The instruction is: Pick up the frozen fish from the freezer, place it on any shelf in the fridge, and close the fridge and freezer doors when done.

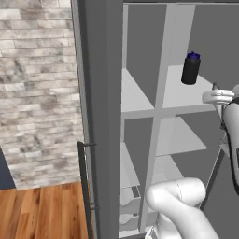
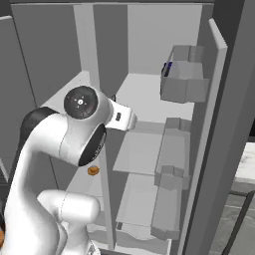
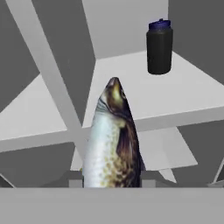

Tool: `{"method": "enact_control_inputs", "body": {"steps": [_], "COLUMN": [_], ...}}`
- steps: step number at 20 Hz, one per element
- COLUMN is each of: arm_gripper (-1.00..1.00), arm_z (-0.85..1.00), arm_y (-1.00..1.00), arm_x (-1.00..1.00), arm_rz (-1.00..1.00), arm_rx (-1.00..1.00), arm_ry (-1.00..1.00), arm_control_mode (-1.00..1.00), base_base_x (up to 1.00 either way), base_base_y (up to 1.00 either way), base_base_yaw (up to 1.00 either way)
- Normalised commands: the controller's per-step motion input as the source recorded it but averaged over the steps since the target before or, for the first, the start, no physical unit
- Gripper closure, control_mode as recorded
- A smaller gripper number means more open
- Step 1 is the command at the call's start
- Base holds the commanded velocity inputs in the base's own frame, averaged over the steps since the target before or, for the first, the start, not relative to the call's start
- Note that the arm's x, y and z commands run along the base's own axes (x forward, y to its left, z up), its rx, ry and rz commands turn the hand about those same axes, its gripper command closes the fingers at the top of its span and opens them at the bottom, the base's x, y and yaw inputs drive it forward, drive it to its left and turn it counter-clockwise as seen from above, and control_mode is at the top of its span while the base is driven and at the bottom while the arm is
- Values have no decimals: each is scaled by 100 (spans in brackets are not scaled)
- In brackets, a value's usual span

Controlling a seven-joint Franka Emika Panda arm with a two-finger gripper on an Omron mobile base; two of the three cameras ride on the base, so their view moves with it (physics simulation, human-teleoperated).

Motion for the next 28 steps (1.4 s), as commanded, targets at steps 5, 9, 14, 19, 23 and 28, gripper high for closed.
{"method": "enact_control_inputs", "body": {"steps": [5,9,14,19,23,28], "arm_gripper": [100,100,100,100,100,100], "arm_z": [-19,-11,-2,-27,-50,-47], "arm_y": [-71,-26,-11,-3,-2,0], "arm_x": [97,84,100,96,79,82], "arm_rz": [14,12,1,0,0,0], "arm_rx": [0,-3,-3,-13,-22,-22], "arm_ry": [21,14,7,0,-4,-8], "arm_control_mode": [-100,-100,-100,-100,-100,-100], "base_base_x": [0,0,0,0,0,0], "base_base_y": [0,0,0,0,0,0], "base_base_yaw": [0,0,0,0,0,0]}}
